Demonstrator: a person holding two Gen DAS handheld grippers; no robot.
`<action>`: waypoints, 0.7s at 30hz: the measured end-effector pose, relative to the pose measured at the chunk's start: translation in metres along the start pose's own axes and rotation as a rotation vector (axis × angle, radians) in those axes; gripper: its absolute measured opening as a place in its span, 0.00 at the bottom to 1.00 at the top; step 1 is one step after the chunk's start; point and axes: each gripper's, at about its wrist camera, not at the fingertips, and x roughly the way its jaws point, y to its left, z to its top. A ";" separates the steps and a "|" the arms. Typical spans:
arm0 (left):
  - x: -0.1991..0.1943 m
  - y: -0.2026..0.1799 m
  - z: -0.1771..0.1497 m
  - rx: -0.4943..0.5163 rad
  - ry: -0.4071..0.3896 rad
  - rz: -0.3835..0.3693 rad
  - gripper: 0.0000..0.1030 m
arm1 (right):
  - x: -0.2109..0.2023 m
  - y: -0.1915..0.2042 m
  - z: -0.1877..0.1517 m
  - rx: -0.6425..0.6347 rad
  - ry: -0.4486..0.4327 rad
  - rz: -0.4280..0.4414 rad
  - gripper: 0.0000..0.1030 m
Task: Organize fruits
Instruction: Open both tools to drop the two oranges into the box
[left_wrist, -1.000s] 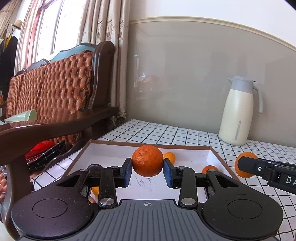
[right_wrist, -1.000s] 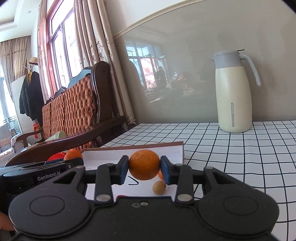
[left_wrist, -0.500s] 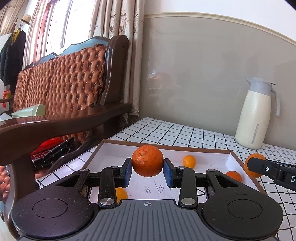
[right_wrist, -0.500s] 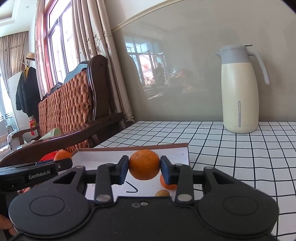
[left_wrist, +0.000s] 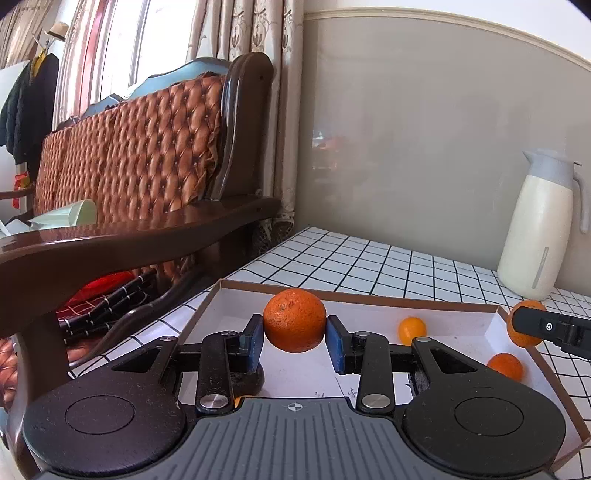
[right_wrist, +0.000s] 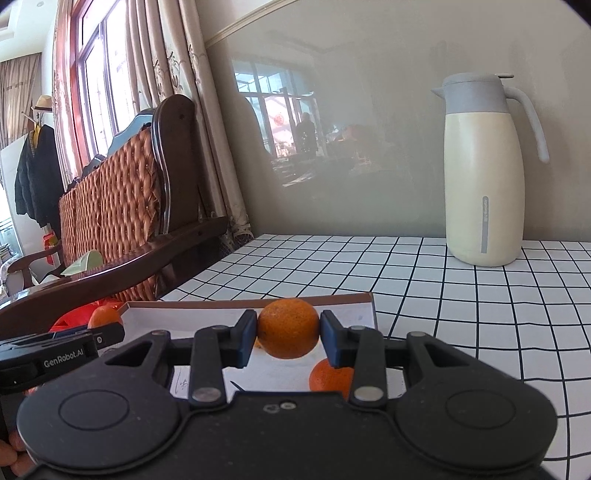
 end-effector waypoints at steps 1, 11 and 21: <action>0.003 0.001 0.001 -0.002 0.003 0.002 0.35 | 0.005 0.001 0.001 -0.001 0.008 -0.006 0.28; 0.029 0.002 0.017 -0.008 0.034 0.027 0.95 | 0.023 0.003 0.014 0.018 0.034 -0.079 0.91; -0.044 -0.015 0.040 0.018 -0.057 0.046 1.00 | -0.053 -0.015 0.030 0.093 -0.116 -0.001 0.94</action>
